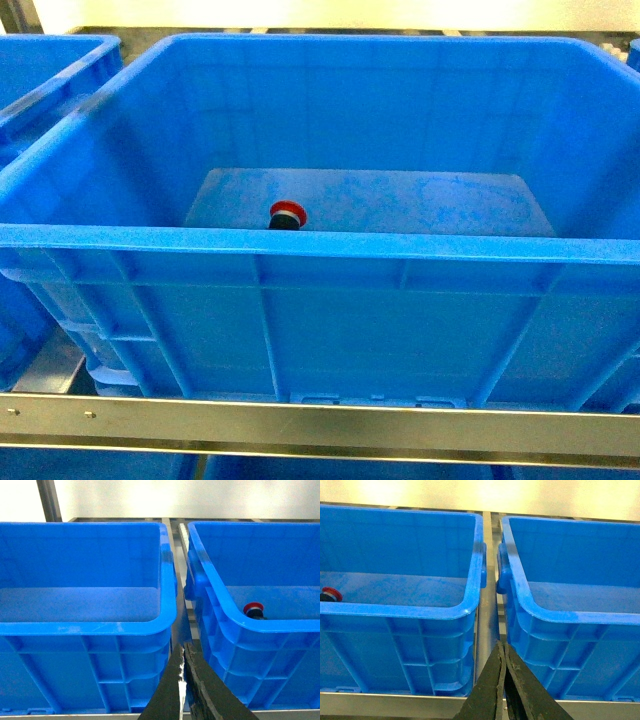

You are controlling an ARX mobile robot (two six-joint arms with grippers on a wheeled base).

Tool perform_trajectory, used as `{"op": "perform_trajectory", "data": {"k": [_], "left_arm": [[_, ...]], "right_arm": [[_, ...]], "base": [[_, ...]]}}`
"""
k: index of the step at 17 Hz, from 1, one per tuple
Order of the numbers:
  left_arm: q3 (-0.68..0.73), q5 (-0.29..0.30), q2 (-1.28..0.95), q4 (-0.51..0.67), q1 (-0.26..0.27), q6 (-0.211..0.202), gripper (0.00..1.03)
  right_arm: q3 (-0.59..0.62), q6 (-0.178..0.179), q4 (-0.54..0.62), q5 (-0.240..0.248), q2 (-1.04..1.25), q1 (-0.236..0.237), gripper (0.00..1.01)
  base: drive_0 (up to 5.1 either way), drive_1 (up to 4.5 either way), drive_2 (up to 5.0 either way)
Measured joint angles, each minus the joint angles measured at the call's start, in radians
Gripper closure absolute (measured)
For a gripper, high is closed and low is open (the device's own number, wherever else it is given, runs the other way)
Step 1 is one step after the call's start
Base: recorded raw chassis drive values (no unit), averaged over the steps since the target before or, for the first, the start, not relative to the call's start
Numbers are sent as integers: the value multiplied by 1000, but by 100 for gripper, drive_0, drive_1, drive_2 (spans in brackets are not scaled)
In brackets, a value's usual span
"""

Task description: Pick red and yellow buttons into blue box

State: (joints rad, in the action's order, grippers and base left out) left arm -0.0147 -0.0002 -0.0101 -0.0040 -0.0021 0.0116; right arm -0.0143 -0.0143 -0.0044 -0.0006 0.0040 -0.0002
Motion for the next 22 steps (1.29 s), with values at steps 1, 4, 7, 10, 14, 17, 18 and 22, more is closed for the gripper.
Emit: {"op": "perform_trajectory", "data": {"k": [1,4,7,10,14,17,18,22], "left_arm": [[0,0,0,0,0,0,92],[0,0,0,0,0,0,57],[0,0,0,0,0,0,25],[0,0,0,0,0,-1,5],[0,0,0,0,0,-1,5],[0,0,0,0,0,-1,5],[0,0,0,0,0,-1,5],[0,0,0,0,0,-1,5]], "right_arm": [[0,0,0,0,0,0,99],[0,0,0,0,0,0,71],[0,0,0,0,0,0,38],[0,0,0,0,0,0,3],[0,0,0,0,0,0,3],[0,0,0,0,0,0,3],[0,0,0,0,0,0,3],[0,0,0,0,0,0,3]], "base": [[0,0,0],[0,0,0],[0,0,0],[0,0,0],[0,0,0],[0,0,0],[0,0,0],[0,0,0]]}}
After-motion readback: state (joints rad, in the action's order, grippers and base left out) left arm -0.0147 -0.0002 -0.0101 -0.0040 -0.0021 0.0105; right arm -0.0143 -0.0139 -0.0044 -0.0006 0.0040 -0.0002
